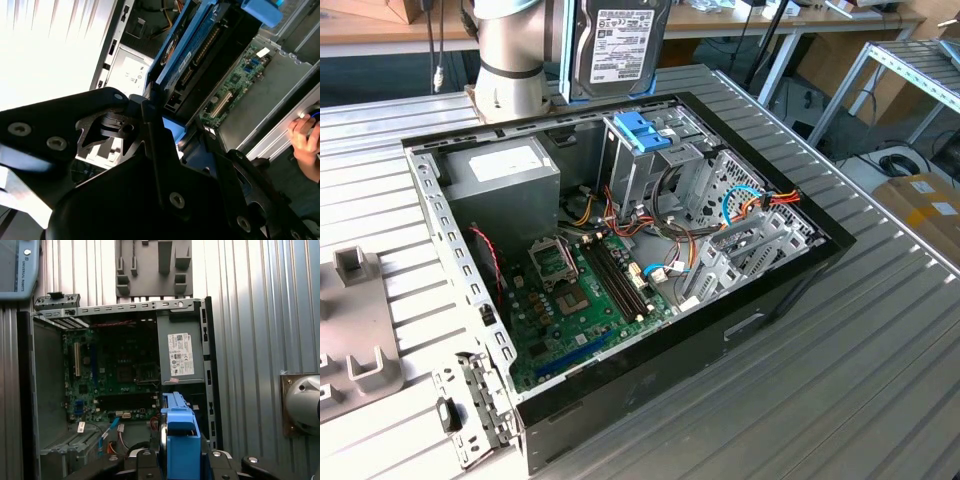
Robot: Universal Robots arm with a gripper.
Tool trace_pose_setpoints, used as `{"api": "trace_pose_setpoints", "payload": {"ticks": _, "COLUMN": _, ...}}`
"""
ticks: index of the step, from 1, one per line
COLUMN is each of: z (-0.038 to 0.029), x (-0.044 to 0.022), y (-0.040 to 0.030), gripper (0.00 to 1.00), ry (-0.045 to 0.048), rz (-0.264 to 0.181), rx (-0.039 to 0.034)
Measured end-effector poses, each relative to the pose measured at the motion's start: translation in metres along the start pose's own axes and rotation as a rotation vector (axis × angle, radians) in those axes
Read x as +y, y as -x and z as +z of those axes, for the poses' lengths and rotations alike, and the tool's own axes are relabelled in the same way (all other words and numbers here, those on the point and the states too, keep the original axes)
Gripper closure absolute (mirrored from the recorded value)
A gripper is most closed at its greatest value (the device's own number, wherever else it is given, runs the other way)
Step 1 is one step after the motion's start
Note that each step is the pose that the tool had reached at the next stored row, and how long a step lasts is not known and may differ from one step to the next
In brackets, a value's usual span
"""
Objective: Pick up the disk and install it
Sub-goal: 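Pick up the disk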
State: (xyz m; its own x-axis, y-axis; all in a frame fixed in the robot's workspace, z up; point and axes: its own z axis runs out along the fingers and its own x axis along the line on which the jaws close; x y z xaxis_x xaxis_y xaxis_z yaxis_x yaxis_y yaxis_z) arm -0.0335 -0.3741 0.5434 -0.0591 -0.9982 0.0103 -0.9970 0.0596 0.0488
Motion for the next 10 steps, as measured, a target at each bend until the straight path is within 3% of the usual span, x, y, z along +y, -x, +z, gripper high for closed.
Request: {"api": "trace_pose_setpoints", "payload": {"ticks": 10, "z": 0.0002, "x": -0.0142, "y": 0.0008, "gripper": 0.63, "ry": -0.0001, "rz": 0.000, "rx": 0.0025}}
